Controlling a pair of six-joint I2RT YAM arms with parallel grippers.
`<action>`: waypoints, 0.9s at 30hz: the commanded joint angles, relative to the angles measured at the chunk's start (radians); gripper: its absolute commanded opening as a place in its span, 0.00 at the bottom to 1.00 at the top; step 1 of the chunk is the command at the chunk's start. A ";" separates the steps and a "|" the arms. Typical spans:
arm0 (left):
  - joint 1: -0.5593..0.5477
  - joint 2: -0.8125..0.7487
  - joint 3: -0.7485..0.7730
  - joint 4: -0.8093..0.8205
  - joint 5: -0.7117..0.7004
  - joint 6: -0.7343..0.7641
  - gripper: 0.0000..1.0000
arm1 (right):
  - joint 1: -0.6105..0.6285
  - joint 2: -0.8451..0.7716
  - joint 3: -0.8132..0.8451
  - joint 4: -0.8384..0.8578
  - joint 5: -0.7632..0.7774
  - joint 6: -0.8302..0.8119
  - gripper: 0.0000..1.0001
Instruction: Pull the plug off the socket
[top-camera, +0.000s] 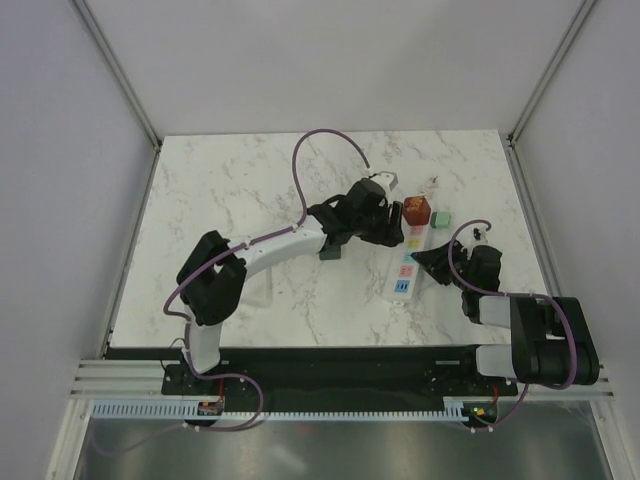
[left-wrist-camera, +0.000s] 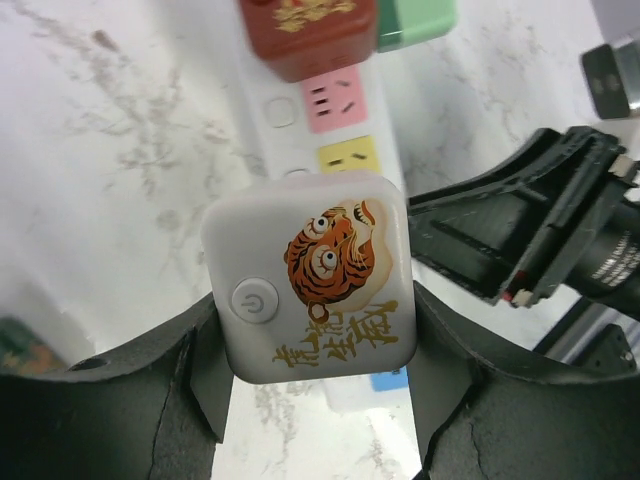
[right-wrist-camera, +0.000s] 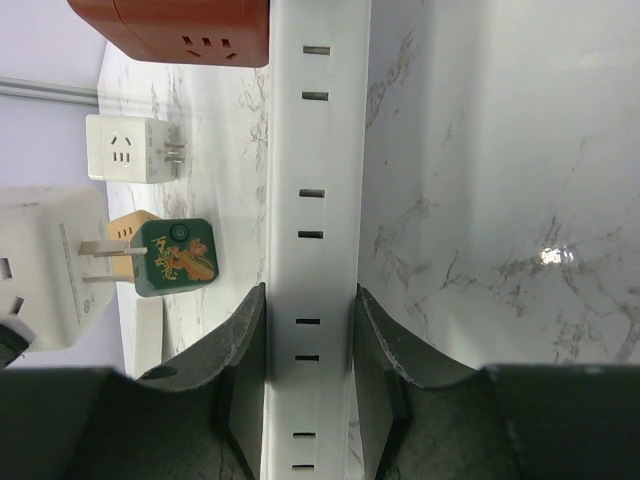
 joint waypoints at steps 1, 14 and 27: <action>-0.011 -0.132 -0.034 -0.033 -0.087 -0.001 0.02 | -0.013 0.006 0.000 -0.044 0.097 -0.096 0.00; 0.019 -0.370 -0.389 -0.132 -0.259 -0.010 0.02 | -0.016 -0.003 -0.007 -0.027 0.080 -0.099 0.00; 0.092 -0.404 -0.522 -0.184 -0.303 -0.023 0.31 | -0.016 0.015 -0.007 -0.005 0.068 -0.095 0.00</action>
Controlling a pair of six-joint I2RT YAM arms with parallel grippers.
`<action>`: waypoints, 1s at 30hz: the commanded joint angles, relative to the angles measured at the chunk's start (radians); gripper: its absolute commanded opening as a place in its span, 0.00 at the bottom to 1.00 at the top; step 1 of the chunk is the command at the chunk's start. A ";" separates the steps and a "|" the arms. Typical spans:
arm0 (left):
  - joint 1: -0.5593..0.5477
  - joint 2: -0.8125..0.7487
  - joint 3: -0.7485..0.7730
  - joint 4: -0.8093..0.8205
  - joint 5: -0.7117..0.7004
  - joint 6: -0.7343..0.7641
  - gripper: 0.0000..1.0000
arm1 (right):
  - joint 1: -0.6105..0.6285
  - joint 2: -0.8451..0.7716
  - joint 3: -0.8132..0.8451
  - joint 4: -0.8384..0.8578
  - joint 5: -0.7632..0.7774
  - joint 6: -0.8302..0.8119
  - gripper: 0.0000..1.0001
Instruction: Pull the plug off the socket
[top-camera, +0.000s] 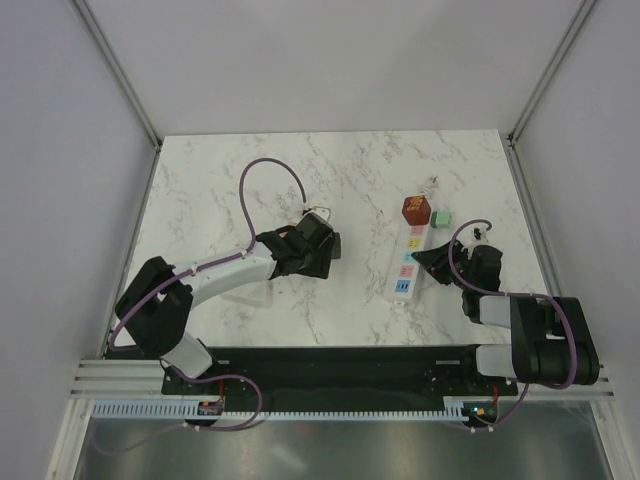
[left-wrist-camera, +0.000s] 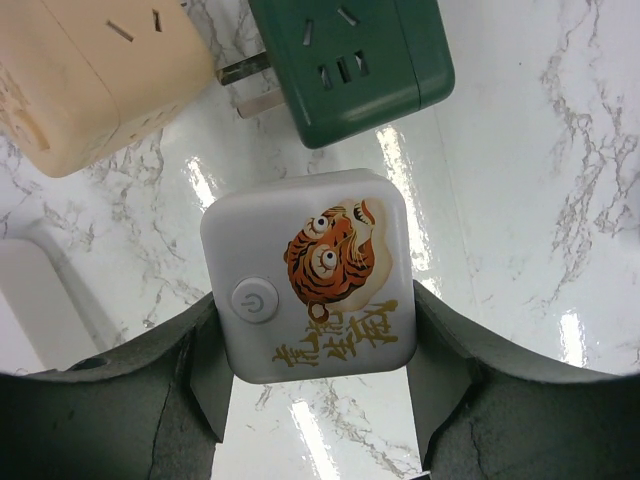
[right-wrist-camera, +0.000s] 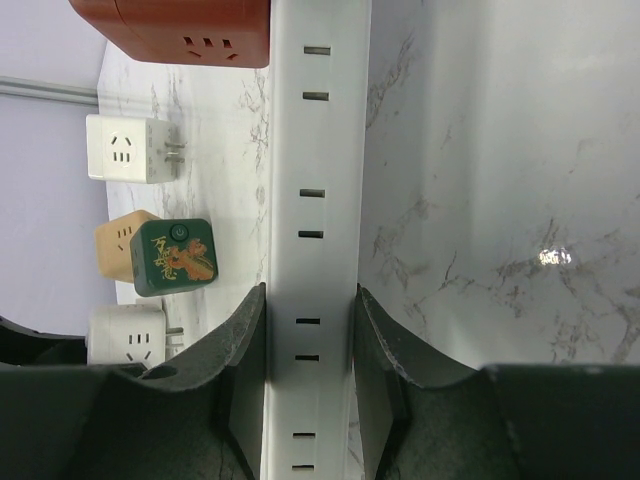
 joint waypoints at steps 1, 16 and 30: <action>0.005 -0.025 0.003 0.017 -0.039 -0.022 0.35 | -0.012 0.014 -0.007 -0.008 0.071 -0.092 0.00; 0.007 -0.054 0.052 -0.001 -0.068 -0.025 0.91 | -0.011 0.022 -0.006 0.005 0.056 -0.085 0.00; 0.007 -0.007 0.248 0.186 0.146 0.030 0.92 | -0.011 0.042 -0.009 0.025 0.044 -0.082 0.00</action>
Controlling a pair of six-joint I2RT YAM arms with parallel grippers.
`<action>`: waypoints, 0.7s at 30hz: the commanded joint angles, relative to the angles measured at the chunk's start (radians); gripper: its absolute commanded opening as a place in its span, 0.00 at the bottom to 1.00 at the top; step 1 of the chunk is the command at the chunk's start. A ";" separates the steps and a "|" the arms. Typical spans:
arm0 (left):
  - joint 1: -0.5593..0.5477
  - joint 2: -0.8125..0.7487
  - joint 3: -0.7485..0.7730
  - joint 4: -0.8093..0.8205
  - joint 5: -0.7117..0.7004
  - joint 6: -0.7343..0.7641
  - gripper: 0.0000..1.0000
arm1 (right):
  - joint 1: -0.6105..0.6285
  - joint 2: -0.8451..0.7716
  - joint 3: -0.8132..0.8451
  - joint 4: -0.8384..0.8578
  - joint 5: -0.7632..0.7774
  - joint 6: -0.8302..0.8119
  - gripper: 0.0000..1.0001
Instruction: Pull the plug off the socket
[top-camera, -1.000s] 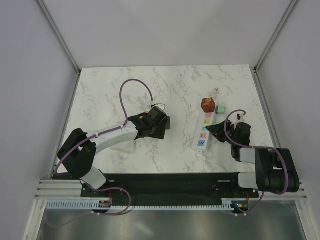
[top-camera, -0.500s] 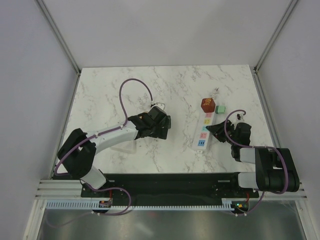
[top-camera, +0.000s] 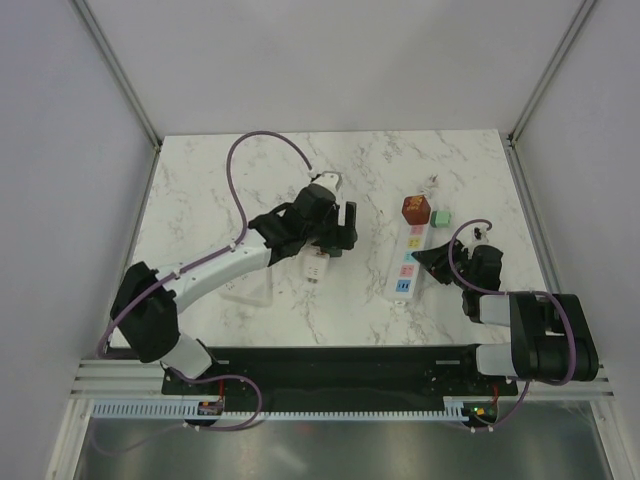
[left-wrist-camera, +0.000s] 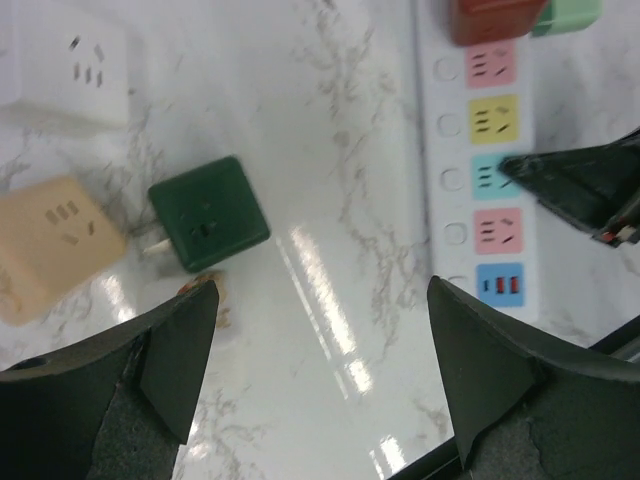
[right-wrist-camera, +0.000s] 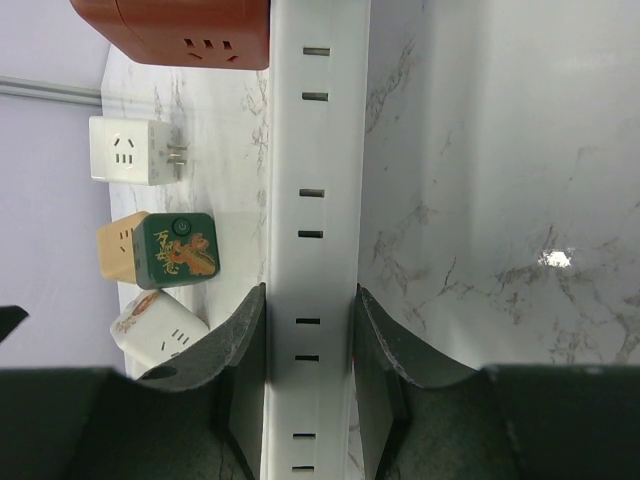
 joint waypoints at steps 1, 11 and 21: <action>0.003 0.104 0.112 0.153 0.128 0.026 0.92 | -0.005 0.022 -0.007 0.001 0.055 -0.081 0.00; 0.003 0.480 0.430 0.270 0.376 0.009 0.91 | -0.006 0.023 -0.010 0.014 0.041 -0.080 0.00; -0.003 0.738 0.733 0.267 0.409 -0.007 0.87 | -0.006 0.028 -0.015 0.038 0.015 -0.064 0.00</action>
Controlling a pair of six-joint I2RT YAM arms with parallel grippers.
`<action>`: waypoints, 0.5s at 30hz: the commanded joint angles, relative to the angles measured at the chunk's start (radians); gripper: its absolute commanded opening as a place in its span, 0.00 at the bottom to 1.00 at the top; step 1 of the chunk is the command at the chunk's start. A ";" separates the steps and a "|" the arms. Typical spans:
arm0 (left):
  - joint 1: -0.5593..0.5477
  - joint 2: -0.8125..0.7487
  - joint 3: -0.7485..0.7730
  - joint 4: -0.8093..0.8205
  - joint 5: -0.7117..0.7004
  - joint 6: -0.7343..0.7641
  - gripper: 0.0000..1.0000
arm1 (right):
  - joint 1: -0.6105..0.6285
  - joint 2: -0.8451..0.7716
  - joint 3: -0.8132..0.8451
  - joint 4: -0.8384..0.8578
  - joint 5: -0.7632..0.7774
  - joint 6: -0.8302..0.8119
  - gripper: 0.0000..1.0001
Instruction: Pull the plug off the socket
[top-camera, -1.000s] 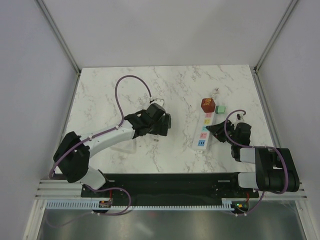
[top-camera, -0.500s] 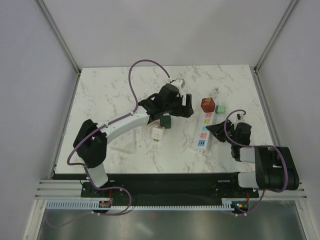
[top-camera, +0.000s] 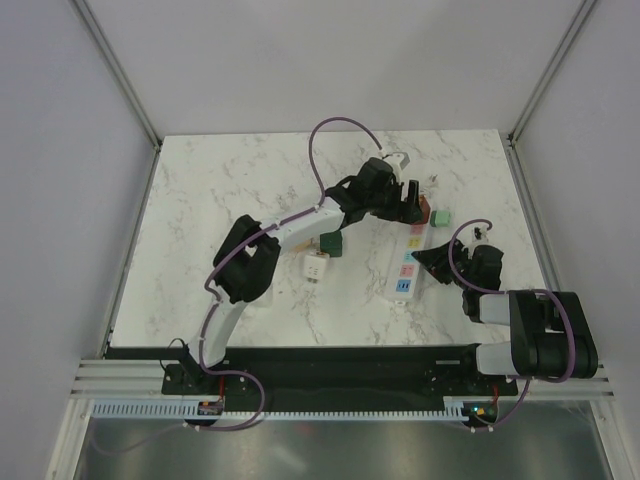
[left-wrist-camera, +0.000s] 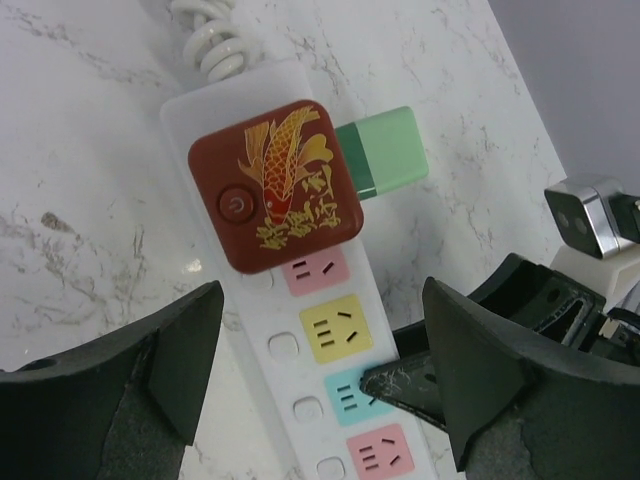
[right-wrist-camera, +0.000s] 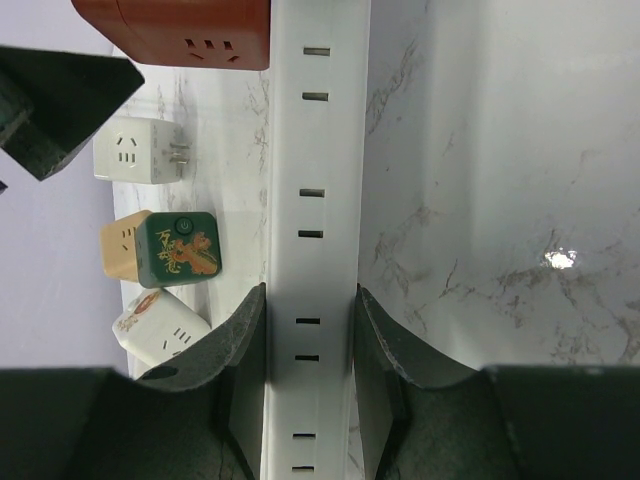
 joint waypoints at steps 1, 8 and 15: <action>-0.003 0.046 0.098 0.041 0.025 -0.012 0.87 | -0.004 0.012 -0.014 0.018 0.026 -0.065 0.00; -0.003 0.159 0.230 0.009 0.020 -0.047 0.88 | -0.004 0.010 -0.014 0.023 0.023 -0.062 0.00; -0.003 0.253 0.336 -0.047 0.026 -0.069 0.86 | -0.005 0.007 -0.016 0.021 0.027 -0.063 0.00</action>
